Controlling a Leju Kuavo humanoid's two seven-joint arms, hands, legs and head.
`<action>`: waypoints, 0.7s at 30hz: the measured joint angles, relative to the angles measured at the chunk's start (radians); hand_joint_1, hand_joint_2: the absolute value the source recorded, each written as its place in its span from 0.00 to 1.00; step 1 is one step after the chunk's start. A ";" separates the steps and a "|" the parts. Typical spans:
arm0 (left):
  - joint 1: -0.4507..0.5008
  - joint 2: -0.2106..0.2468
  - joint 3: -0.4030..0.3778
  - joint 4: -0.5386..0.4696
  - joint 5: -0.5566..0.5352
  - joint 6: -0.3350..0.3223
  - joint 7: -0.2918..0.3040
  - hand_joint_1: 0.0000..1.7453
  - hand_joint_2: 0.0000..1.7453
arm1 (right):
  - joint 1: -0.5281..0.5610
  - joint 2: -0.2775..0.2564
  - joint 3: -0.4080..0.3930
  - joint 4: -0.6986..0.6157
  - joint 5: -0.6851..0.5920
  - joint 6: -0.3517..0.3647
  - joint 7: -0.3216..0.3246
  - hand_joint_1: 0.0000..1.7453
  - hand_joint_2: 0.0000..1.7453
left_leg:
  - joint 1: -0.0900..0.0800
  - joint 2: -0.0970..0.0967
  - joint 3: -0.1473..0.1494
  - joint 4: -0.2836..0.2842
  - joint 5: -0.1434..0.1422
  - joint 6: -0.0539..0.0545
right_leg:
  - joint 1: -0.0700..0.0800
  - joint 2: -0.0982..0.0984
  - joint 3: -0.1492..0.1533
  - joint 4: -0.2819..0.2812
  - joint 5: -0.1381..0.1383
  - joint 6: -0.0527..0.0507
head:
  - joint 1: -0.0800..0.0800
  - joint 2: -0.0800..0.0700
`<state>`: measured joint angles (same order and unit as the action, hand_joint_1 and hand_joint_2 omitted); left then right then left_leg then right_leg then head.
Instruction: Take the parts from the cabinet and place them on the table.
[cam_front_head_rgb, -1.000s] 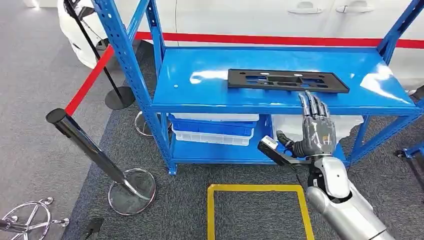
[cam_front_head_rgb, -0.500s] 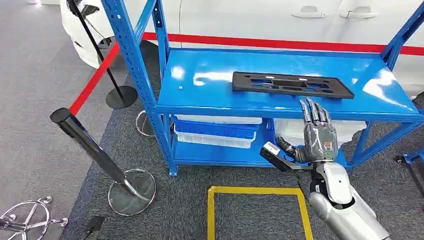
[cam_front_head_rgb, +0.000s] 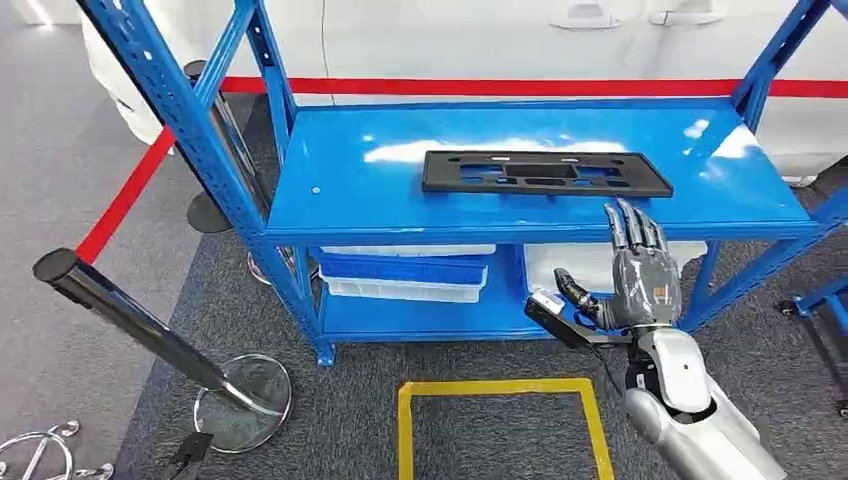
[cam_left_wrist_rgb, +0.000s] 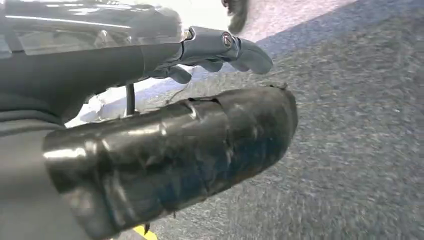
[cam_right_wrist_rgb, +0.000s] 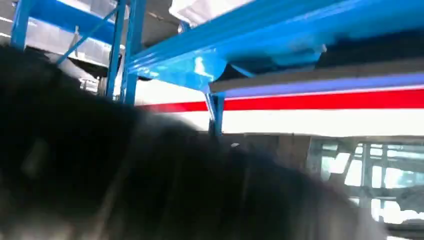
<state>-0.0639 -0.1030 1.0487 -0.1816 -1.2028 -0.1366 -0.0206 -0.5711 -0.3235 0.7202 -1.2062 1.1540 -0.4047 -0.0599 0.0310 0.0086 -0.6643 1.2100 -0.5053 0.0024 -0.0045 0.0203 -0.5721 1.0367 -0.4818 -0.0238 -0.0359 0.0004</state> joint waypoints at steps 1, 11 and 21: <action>0.000 0.000 0.000 0.000 0.000 0.000 0.000 0.00 0.00 | 0.000 0.000 0.000 -0.003 0.000 0.002 0.000 0.00 1.00 | -0.004 -0.002 0.025 -0.088 0.065 0.009 | 0.002 0.002 0.014 0.001 -0.010 0.003 | 0.000 0.000; -0.005 0.001 -0.001 0.001 -0.002 0.002 0.002 0.00 0.00 | 0.005 -0.001 -0.017 -0.018 -0.003 0.012 0.001 0.00 1.00 | -0.008 -0.007 0.090 -0.189 0.033 0.042 | -0.007 -0.010 -0.127 0.239 -0.108 0.053 | 0.006 0.000; -0.008 0.000 -0.007 0.002 -0.008 0.002 0.003 0.00 0.00 | 0.006 -0.002 -0.026 -0.024 -0.005 0.045 0.001 0.00 1.00 | -0.011 -0.004 0.151 -0.204 -0.016 0.010 | 0.007 -0.014 -0.071 0.000 0.062 0.020 | 0.007 0.000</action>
<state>-0.0723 -0.1030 1.0414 -0.1801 -1.2104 -0.1350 -0.0179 -0.5648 -0.3254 0.6939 -1.2303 1.1486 -0.3601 -0.0591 0.0196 0.0044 -0.5137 1.0061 -0.5211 0.0120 0.0030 0.0064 -0.6430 1.0367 -0.4202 -0.0039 -0.0290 0.0004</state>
